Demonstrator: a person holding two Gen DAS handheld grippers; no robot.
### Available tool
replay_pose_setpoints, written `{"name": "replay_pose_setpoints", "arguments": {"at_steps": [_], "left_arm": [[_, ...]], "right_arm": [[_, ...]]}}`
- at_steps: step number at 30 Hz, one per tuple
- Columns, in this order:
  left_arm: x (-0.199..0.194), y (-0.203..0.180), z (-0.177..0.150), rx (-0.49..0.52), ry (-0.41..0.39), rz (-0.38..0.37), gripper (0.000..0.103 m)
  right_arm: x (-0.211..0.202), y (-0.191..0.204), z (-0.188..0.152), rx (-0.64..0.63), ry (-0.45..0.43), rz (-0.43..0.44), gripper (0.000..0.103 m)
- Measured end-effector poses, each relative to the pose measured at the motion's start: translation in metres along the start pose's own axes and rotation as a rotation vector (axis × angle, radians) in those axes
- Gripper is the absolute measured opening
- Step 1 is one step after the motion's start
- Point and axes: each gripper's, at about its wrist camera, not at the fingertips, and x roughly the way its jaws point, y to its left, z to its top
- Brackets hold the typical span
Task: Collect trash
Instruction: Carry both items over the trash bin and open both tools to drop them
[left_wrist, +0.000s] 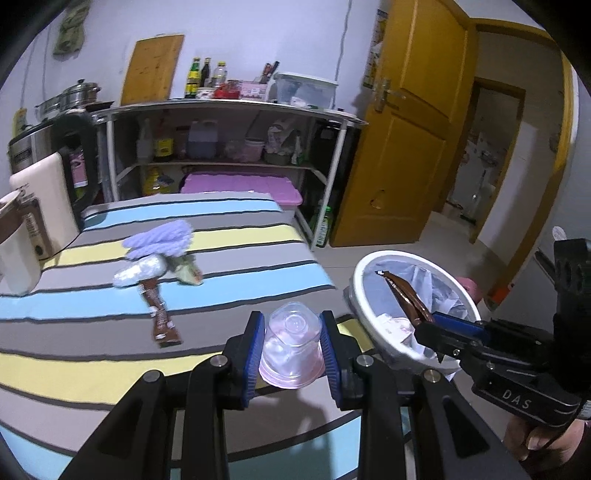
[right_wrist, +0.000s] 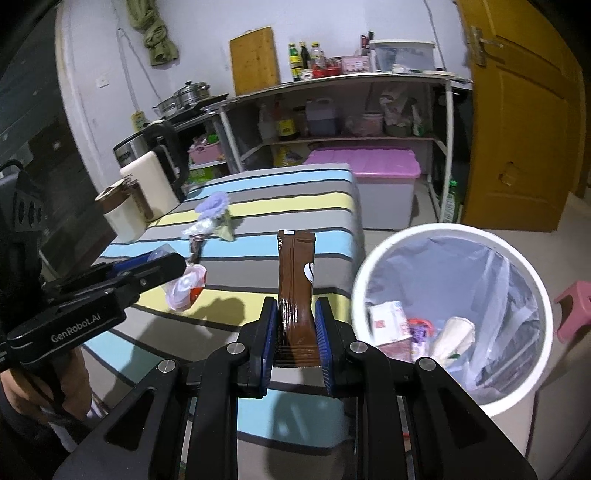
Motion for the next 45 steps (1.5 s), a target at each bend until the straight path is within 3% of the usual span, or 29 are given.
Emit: {"name": "replay_pose_setpoints", "arguments": {"at_steps": [24, 45], "left_arm": [[0.082, -0.097, 0.021, 0.144, 0.067, -0.197, 0.031], [0.149, -0.132, 0.023, 0.160, 0.151, -0.300, 0.031]], "right_arm": [[-0.014, -0.103, -0.016, 0.191, 0.015, -0.160, 0.022], [0.001, -0.136, -0.023, 0.248, 0.073, -0.206, 0.022]]}}
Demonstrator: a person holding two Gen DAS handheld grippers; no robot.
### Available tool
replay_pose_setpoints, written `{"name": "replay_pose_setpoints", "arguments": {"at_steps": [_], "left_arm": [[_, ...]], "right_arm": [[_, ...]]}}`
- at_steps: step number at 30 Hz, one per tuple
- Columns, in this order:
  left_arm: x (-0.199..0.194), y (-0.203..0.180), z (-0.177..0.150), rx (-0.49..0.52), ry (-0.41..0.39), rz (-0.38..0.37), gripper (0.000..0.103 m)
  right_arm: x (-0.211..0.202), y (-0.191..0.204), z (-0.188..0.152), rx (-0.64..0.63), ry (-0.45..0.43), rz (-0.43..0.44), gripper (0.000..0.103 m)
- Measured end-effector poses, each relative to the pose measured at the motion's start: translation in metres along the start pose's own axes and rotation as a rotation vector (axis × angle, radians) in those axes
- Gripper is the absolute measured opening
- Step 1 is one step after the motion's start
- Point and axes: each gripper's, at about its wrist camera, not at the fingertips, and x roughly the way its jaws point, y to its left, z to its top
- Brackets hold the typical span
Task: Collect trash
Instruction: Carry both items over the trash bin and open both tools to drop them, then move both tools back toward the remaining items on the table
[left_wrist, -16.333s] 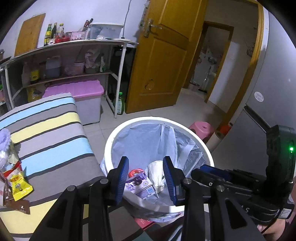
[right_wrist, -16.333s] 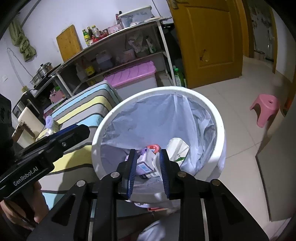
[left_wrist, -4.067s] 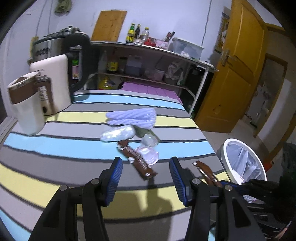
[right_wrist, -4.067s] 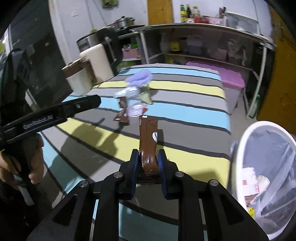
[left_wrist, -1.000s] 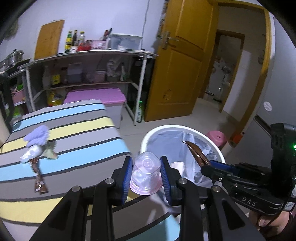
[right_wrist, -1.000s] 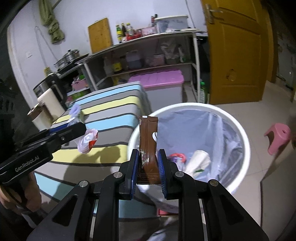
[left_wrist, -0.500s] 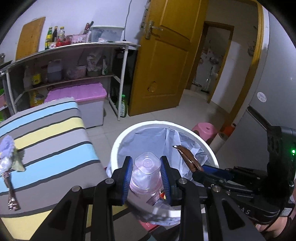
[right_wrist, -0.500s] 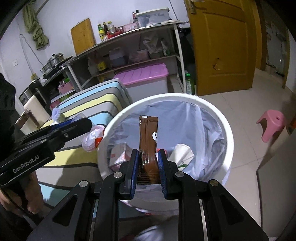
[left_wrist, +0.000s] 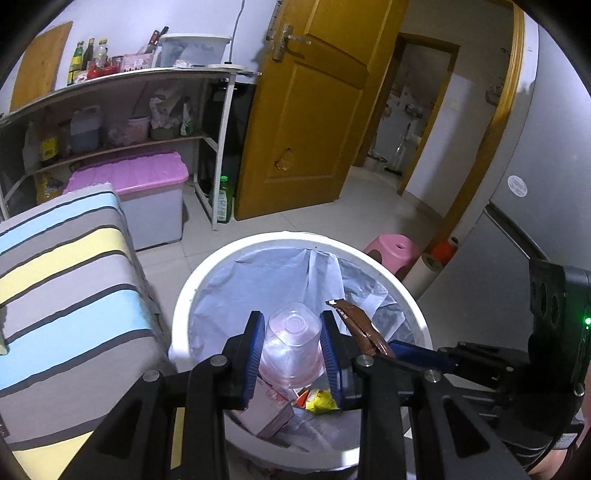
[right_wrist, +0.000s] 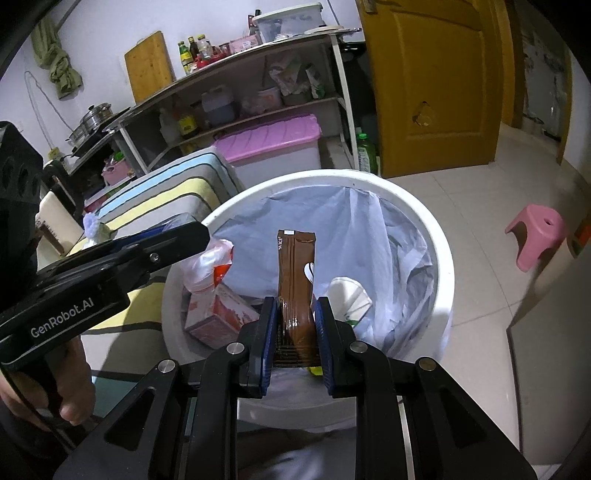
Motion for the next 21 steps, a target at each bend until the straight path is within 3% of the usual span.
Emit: {"name": "replay_pose_setpoints", "arguments": {"at_steps": [10, 14, 21], "left_arm": [[0.0044, 0.0040, -0.0007, -0.014, 0.012, -0.007, 0.032], [0.0053, 0.0054, -0.0013, -0.022, 0.020, -0.020, 0.039], [0.0027, 0.0040, -0.0011, -0.016, 0.017, -0.025, 0.040]], "right_arm": [[0.0042, -0.0036, 0.0014, 0.013, 0.021, 0.002, 0.022], [0.0057, -0.0009, 0.0014, 0.001, 0.022, 0.003, 0.023], [0.0011, 0.0001, 0.0004, 0.002, 0.008, -0.005, 0.023]]}}
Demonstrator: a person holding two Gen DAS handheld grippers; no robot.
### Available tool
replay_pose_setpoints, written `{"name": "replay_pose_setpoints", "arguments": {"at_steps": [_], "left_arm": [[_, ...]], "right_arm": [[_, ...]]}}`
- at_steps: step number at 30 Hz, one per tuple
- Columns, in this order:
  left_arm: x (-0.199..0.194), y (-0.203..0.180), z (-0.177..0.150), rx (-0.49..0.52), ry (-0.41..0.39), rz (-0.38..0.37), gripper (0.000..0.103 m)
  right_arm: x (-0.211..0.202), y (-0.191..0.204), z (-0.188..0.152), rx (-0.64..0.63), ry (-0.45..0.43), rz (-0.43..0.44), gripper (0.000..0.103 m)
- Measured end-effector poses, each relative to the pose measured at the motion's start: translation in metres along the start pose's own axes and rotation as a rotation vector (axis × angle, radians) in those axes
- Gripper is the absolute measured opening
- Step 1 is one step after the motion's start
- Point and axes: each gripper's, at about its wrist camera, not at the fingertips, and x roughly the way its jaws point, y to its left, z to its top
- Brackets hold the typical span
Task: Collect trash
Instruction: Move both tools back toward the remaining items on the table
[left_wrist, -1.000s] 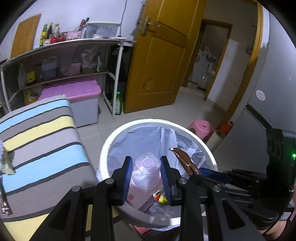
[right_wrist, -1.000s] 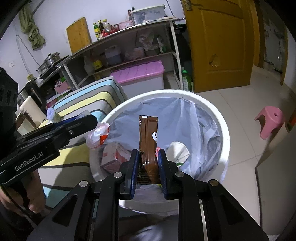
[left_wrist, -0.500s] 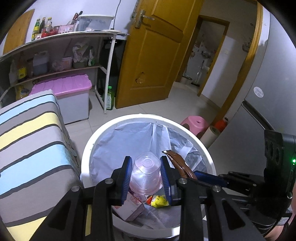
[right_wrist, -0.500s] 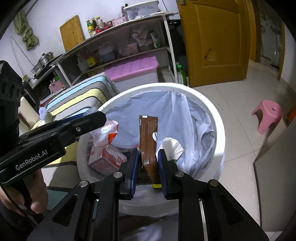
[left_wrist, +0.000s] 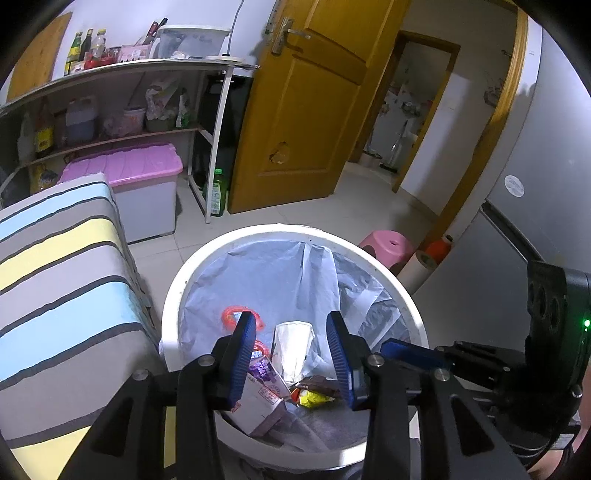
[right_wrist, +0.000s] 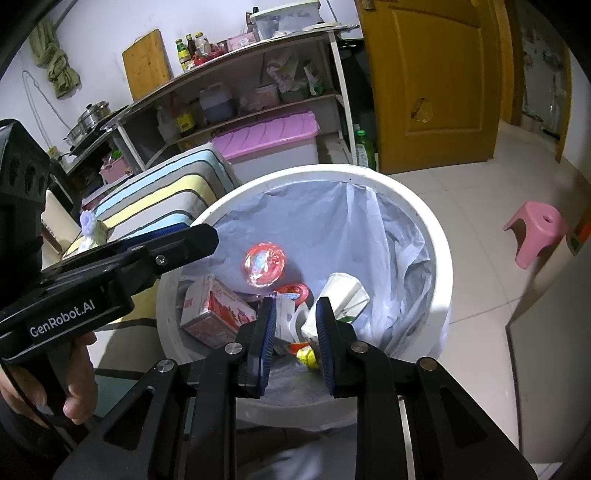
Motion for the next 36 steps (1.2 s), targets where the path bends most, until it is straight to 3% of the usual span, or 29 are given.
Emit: {"name": "replay_pose_setpoints", "arguments": {"at_steps": [9, 24, 27, 36], "left_arm": [[-0.016, 0.004, -0.005, -0.034, -0.017, 0.011, 0.040], [-0.083, 0.026, -0.033, -0.087, -0.095, 0.109, 0.040], [-0.097, 0.031, -0.039, -0.095, -0.109, 0.133, 0.040], [-0.131, 0.052, -0.059, -0.126, -0.133, 0.233, 0.040]], "right_arm": [[-0.010, 0.003, -0.001, 0.000, -0.024, 0.005, 0.023], [-0.037, 0.044, -0.011, -0.073, -0.077, 0.072, 0.023], [-0.040, 0.052, -0.013, -0.083, -0.083, 0.082, 0.039], [-0.040, 0.084, -0.019, -0.135, -0.080, 0.139, 0.040]]}}
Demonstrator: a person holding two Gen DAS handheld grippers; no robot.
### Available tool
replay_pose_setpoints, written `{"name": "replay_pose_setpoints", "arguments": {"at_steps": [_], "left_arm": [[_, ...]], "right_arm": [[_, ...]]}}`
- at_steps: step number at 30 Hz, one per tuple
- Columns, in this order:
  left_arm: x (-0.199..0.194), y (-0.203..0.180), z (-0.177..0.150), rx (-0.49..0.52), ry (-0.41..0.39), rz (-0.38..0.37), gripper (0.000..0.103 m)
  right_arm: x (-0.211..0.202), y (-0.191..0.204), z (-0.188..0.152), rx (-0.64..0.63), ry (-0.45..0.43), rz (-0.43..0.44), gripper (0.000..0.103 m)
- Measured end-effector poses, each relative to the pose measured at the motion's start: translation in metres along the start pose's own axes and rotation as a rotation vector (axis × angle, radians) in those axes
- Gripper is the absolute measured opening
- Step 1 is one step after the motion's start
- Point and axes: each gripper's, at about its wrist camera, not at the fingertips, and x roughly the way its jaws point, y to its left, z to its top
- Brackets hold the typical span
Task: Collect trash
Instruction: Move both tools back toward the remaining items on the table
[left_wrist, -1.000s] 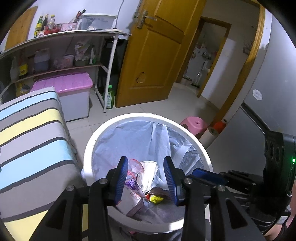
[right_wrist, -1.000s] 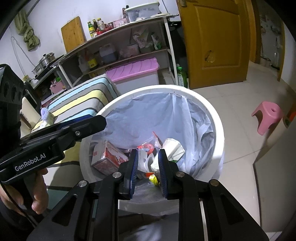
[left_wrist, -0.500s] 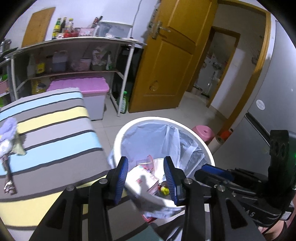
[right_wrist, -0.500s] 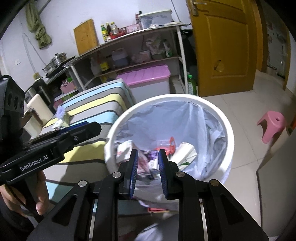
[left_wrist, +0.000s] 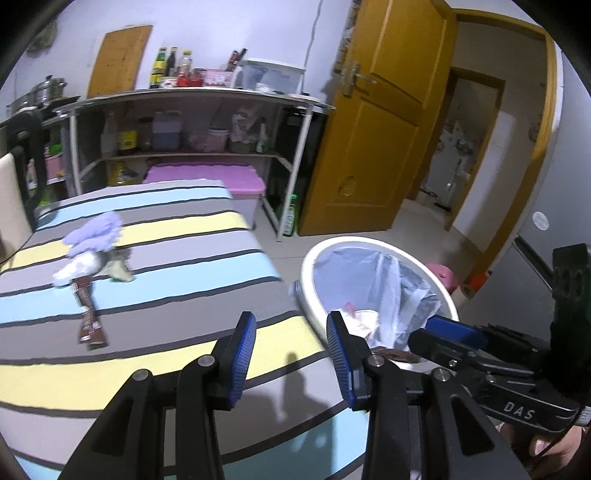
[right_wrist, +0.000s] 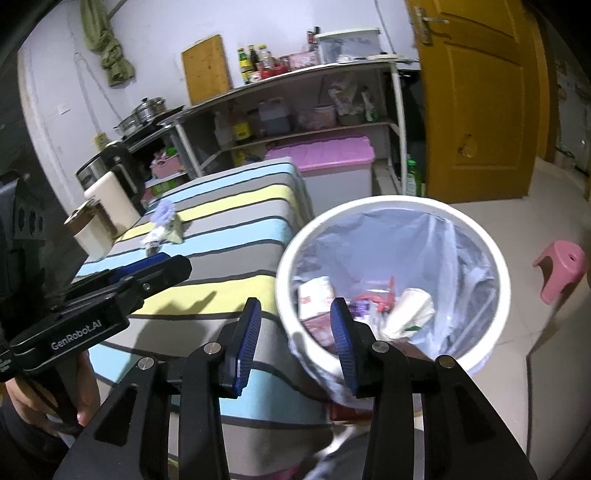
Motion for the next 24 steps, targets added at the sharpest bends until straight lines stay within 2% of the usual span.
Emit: {"name": "replay_pose_setpoints", "arguments": {"at_steps": [21, 23, 24], "left_arm": [[-0.039, 0.081, -0.026, -0.143, -0.014, 0.204, 0.040], [-0.040, 0.088, -0.027, -0.158, -0.010, 0.216, 0.040], [-0.041, 0.092, -0.028, -0.165, -0.009, 0.222, 0.040]], "right_arm": [[0.033, 0.066, 0.006, -0.125, 0.038, 0.154, 0.046], [0.037, 0.072, 0.008, -0.137, 0.042, 0.165, 0.048], [0.039, 0.074, 0.009, -0.140, 0.042, 0.170, 0.054]]}}
